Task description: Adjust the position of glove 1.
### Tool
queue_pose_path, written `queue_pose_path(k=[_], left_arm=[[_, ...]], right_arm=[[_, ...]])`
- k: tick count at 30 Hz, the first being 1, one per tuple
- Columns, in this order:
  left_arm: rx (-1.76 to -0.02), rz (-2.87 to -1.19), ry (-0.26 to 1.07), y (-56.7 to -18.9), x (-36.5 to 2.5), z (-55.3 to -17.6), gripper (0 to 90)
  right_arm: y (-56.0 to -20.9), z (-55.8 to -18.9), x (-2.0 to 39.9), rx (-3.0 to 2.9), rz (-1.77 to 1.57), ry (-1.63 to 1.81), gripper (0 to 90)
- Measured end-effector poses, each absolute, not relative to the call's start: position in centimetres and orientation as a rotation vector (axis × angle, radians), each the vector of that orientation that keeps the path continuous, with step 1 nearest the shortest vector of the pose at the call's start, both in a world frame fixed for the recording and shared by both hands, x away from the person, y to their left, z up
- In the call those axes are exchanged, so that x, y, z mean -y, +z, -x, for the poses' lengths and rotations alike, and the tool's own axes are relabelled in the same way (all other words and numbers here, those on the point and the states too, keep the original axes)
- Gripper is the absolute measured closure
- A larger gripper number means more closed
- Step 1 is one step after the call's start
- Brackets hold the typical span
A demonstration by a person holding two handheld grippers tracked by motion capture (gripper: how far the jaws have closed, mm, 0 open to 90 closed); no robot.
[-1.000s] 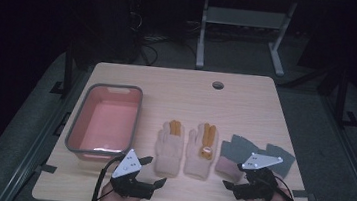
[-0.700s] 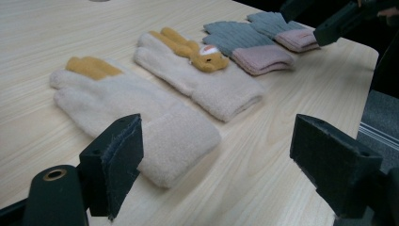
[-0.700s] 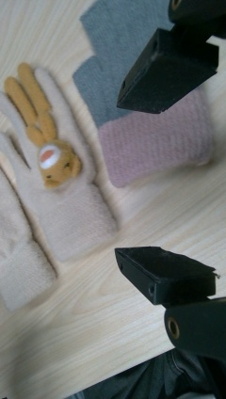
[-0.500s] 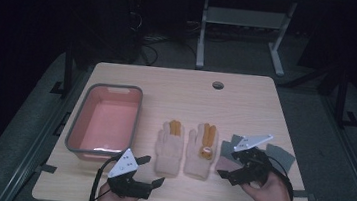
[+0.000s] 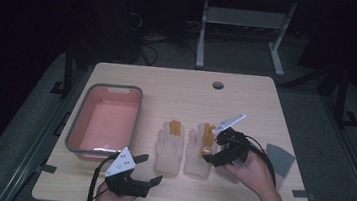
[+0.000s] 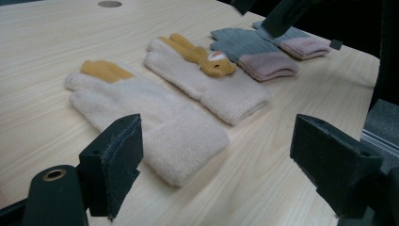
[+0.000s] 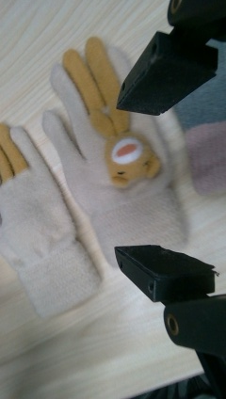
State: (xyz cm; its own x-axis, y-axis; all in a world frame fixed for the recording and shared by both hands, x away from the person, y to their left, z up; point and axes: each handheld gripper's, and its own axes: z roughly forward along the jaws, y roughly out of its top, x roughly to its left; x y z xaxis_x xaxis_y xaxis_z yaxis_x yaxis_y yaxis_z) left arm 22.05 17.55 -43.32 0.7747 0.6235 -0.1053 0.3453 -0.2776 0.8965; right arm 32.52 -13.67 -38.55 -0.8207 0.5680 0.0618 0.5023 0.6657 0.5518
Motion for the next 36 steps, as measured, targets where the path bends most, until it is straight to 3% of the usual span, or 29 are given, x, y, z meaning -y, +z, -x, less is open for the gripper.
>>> queue_pose_path(k=[9, 18, 36], left_arm=[[-0.741, -1.906, 0.317, -43.4, -17.5, -22.1, 17.7], [-0.742, -1.904, 0.314, -43.4, -17.4, -22.1, 17.8], [-0.749, -1.896, 0.309, -43.5, -17.4, -22.1, 17.8]], right_arm=[[-39.9, -34.6, 12.1, -2.800, -0.866, 0.800, 27.1], [-43.2, -36.6, 11.0, -2.850, -0.950, 0.610, 47.0], [-43.4, -36.2, 11.3, -2.808, -0.952, 0.592, 60.6]])
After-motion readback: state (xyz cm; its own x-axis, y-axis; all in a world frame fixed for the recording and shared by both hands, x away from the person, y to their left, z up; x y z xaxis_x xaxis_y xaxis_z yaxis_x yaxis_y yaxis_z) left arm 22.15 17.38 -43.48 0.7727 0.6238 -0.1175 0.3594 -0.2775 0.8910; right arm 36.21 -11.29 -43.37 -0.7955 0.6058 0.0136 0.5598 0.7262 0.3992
